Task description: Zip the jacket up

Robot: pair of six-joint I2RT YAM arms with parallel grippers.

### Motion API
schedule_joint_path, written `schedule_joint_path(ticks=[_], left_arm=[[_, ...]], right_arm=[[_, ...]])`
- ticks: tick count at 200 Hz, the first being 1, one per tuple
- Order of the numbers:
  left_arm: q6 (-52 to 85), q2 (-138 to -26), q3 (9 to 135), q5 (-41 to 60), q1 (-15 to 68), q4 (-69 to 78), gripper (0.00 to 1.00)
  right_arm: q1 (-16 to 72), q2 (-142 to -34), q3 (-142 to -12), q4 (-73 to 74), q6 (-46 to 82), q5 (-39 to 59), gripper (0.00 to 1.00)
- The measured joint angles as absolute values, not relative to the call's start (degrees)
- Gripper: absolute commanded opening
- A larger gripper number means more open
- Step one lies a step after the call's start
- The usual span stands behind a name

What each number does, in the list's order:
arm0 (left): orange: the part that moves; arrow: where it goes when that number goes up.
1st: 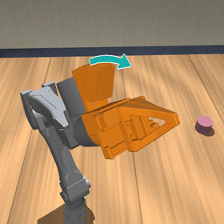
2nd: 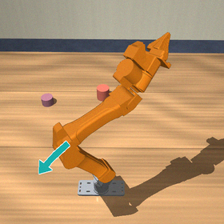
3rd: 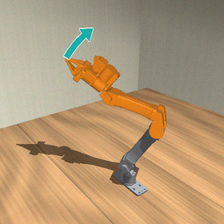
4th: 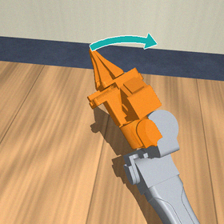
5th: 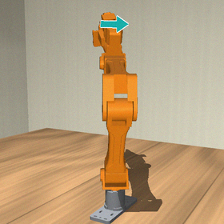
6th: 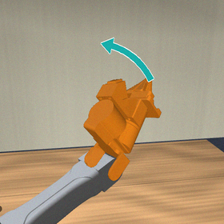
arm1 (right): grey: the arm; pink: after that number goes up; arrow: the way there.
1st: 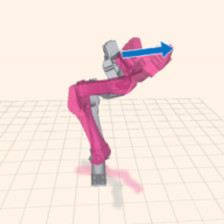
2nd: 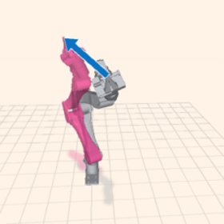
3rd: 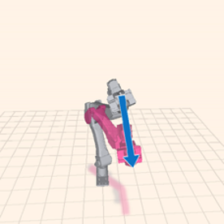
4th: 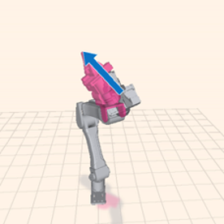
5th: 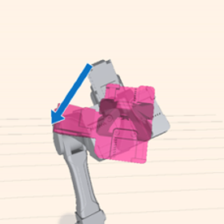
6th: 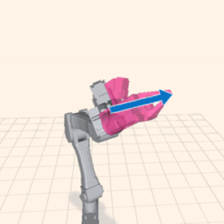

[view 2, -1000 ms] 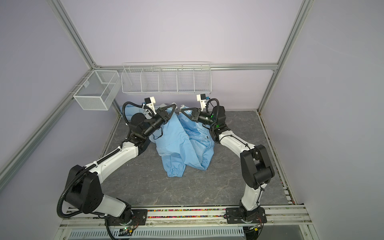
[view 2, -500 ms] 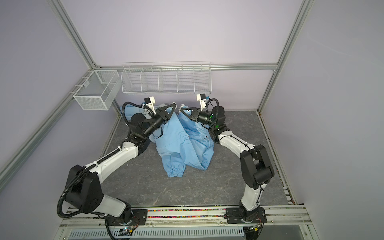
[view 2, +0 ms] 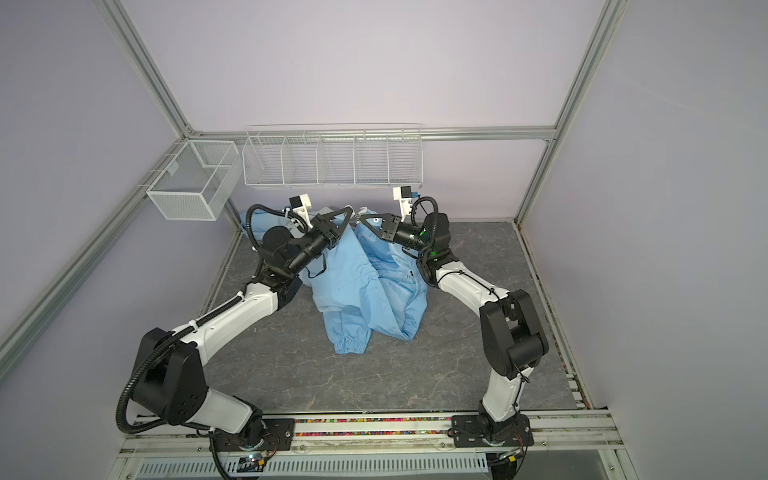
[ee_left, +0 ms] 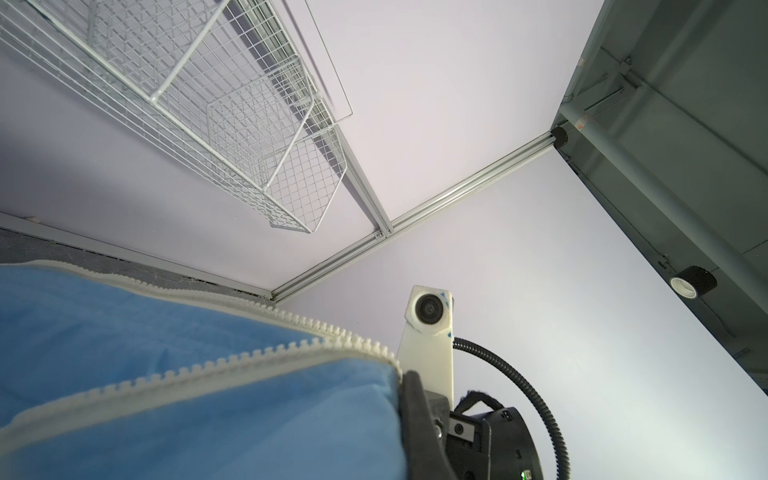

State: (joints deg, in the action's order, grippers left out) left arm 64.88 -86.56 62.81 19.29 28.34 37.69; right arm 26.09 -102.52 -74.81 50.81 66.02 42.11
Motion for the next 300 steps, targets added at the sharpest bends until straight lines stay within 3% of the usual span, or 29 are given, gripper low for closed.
schedule_joint_path(ticks=[300], left_arm=[[67.37, -86.61, 61.58, 20.21, 28.01, 40.34, 0.0]], right_arm=[[26.74, -102.13, -74.81, 52.38, 66.11, 41.54, 0.07]])
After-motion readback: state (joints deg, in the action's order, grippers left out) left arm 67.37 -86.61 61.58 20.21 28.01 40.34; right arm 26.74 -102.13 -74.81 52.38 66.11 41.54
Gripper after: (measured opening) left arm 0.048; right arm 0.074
